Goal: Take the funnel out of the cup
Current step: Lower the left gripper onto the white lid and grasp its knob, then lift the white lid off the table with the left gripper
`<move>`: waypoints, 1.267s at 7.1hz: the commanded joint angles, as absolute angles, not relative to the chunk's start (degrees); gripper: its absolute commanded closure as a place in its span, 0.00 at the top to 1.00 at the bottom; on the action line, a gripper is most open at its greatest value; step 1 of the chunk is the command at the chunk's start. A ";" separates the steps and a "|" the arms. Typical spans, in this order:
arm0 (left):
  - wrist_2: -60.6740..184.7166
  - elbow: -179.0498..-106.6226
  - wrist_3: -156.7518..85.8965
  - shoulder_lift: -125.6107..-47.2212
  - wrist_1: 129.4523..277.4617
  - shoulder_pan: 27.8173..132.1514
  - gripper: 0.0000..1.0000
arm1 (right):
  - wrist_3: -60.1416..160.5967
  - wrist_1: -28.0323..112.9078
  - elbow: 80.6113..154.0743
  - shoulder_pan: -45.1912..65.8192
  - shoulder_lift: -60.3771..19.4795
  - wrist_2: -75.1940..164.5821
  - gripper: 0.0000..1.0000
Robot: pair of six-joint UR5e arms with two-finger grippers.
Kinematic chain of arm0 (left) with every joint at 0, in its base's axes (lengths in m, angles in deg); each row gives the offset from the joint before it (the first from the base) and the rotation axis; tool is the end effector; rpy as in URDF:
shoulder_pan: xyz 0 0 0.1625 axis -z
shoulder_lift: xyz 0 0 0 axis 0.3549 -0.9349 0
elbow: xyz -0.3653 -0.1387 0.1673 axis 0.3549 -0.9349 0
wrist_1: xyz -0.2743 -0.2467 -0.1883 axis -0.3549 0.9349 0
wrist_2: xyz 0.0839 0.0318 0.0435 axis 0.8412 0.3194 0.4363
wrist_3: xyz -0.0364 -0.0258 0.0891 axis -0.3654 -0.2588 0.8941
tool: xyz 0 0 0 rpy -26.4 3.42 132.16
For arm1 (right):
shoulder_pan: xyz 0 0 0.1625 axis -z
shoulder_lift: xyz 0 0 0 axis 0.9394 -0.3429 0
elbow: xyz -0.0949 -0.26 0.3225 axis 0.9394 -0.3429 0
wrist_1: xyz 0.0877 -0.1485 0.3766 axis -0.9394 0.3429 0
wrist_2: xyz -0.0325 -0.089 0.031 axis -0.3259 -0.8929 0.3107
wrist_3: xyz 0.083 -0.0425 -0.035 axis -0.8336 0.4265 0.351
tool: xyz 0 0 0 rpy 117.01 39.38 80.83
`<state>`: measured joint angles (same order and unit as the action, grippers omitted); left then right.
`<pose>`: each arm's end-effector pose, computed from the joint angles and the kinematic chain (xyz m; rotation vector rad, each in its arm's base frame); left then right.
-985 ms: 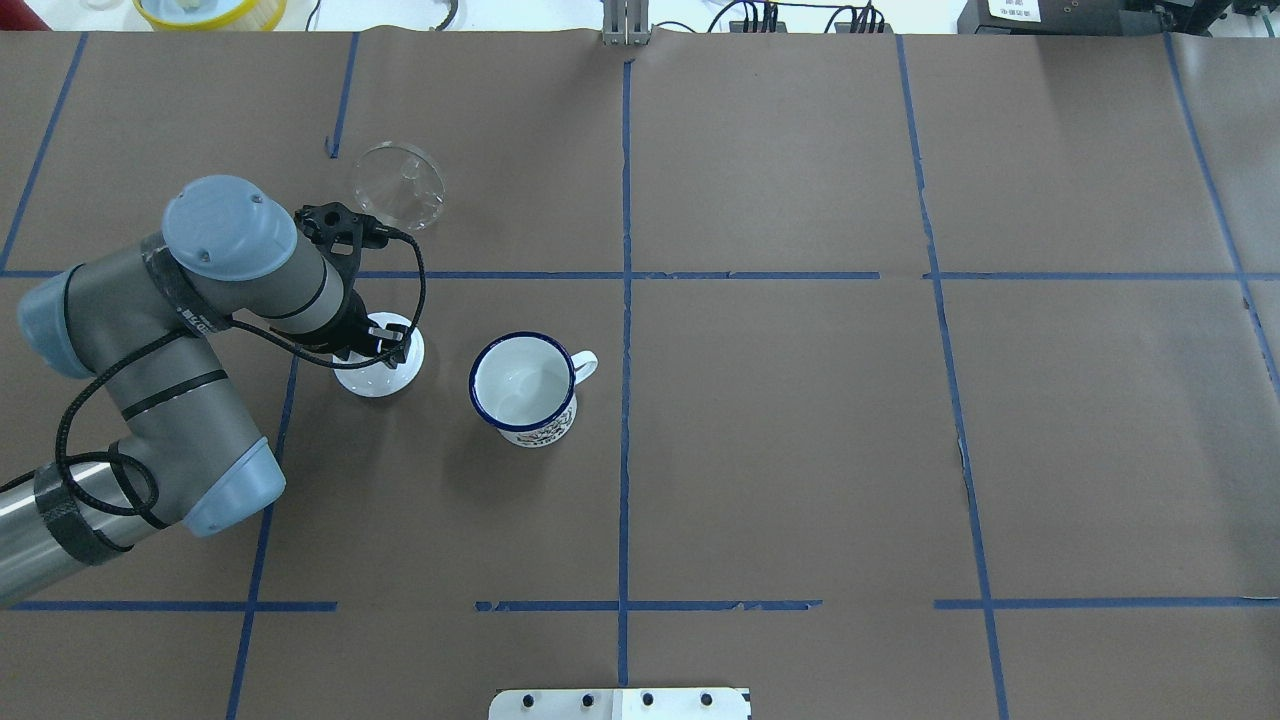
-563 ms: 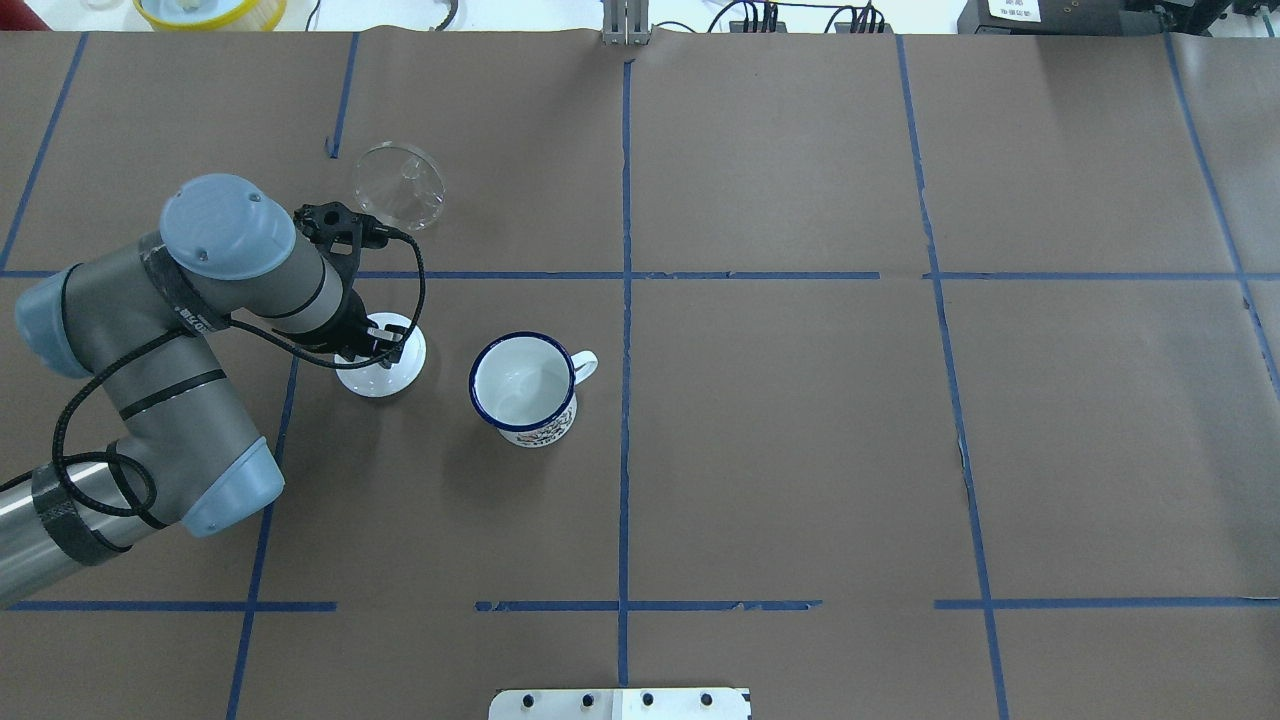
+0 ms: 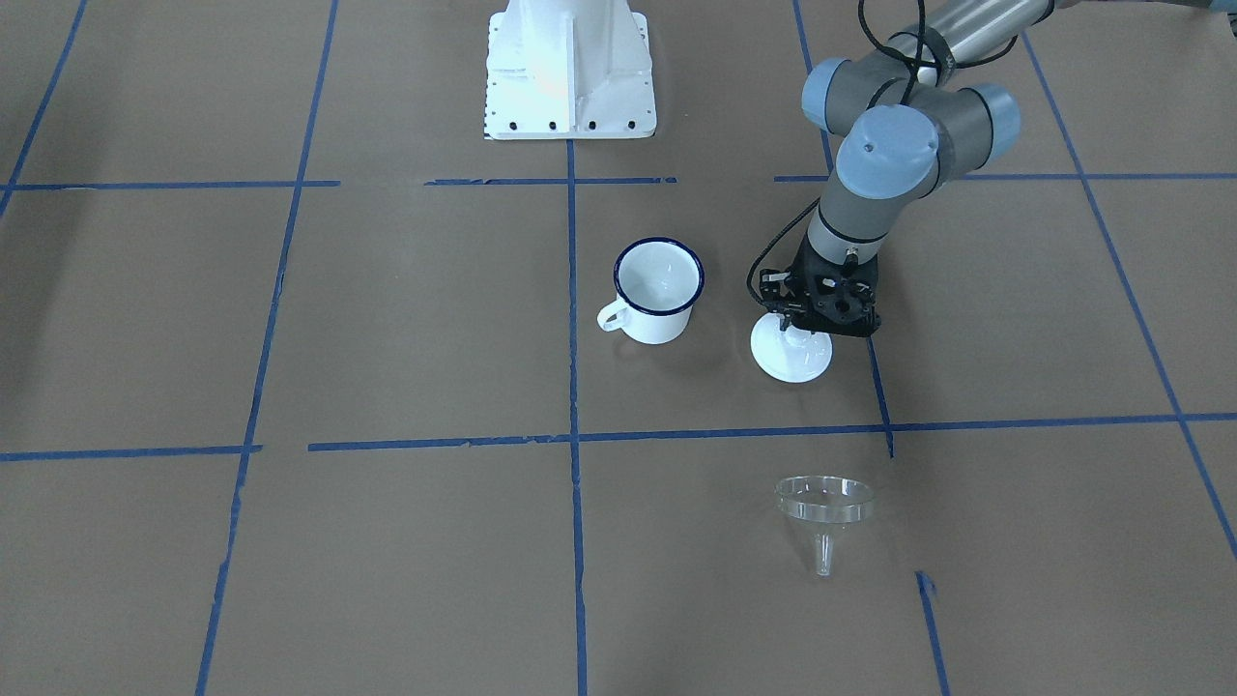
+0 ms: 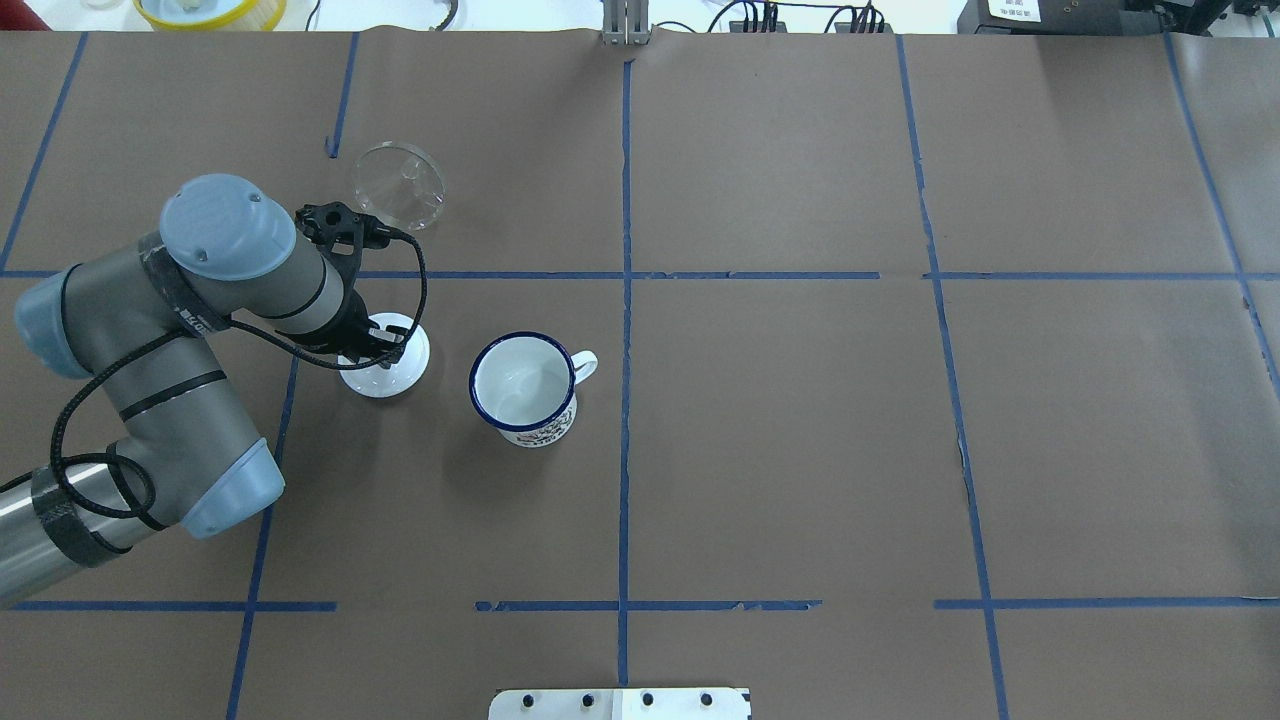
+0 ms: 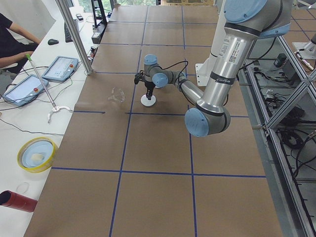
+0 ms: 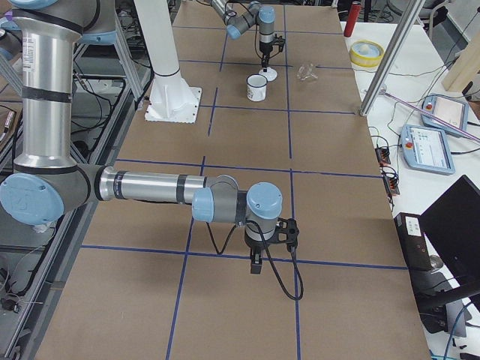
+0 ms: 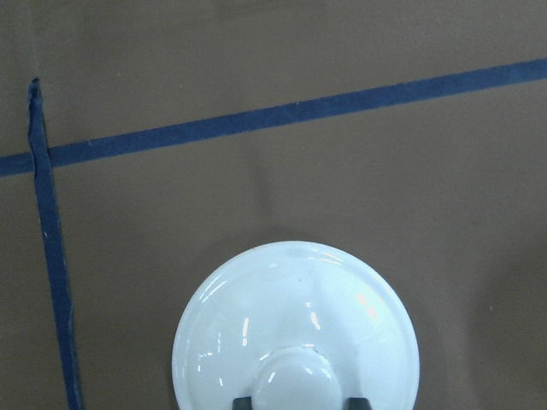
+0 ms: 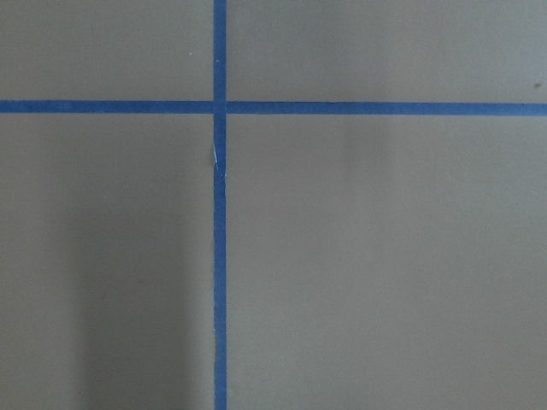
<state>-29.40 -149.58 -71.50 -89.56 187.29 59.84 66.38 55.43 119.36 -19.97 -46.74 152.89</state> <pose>0.4358 -0.4752 0.3607 0.1429 0.7839 0.1441 0.0671 -0.4455 0.6697 -0.0178 -0.7192 0.0101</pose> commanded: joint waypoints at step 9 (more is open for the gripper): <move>-29.30 -148.72 -71.58 -90.64 187.64 60.87 0.47 | 66.38 55.43 119.36 -19.97 -46.79 152.89 1.00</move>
